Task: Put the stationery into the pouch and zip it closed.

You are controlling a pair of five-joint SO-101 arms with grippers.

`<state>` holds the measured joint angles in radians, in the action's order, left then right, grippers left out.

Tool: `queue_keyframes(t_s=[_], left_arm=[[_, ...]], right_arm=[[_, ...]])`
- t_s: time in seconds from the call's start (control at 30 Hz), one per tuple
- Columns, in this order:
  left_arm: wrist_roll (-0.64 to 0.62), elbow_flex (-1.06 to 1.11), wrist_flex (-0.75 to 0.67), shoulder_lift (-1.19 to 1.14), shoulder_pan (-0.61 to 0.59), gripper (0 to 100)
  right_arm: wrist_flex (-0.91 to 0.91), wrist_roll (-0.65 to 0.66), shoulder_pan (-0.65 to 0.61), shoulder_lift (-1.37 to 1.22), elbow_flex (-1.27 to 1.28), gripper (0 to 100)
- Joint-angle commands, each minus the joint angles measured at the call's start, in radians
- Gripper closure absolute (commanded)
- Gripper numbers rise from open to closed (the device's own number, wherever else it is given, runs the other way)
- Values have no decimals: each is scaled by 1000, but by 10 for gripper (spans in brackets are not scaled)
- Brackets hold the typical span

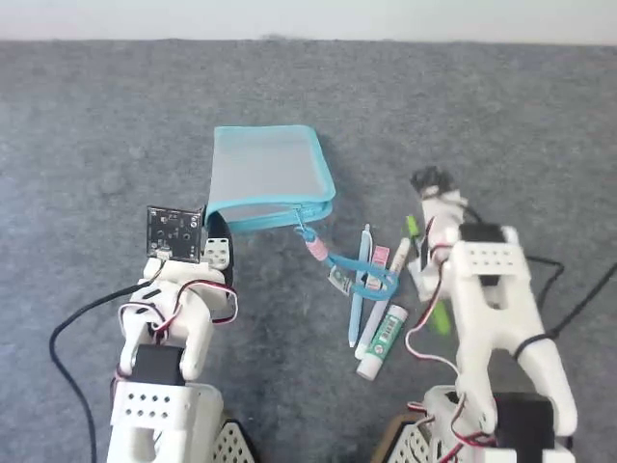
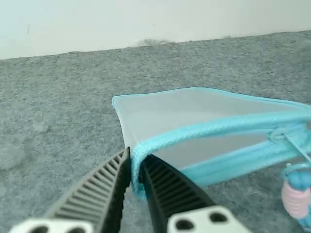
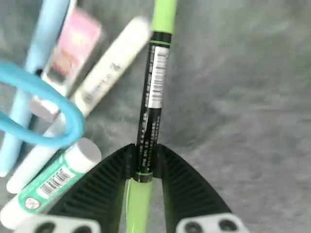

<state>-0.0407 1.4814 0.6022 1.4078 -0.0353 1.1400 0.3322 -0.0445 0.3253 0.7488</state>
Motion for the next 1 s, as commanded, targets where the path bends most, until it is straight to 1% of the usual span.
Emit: queue_keyframes(t_s=[0.0,0.13,0.23,0.33,0.4,0.47,0.53,0.63,0.77,0.97], left_arm=[[-14,-22,-37,14,-3,989],[-14,-21,-37,14,-3,989],[-14,-21,-37,14,-3,989],[-14,-19,-37,14,-3,989],[-14,-19,-37,14,-3,989],[-14,-19,-37,14,-3,989],[-14,-19,-37,15,-3,989],[-14,-19,-37,21,-3,989],[-17,-19,-37,21,-3,989],[-20,-24,-40,21,-3,989]], right_arm=[[74,29,13,5,-187,992],[84,29,19,-15,-241,992],[79,23,18,-87,-241,992],[36,17,15,-185,-239,992],[1,-18,19,-251,-239,991],[-19,-35,21,-302,-239,960],[-18,-35,21,-329,-241,890],[-16,-35,21,-315,-241,820],[-15,-41,15,-265,-235,818],[-2,-37,13,-254,-204,818]])
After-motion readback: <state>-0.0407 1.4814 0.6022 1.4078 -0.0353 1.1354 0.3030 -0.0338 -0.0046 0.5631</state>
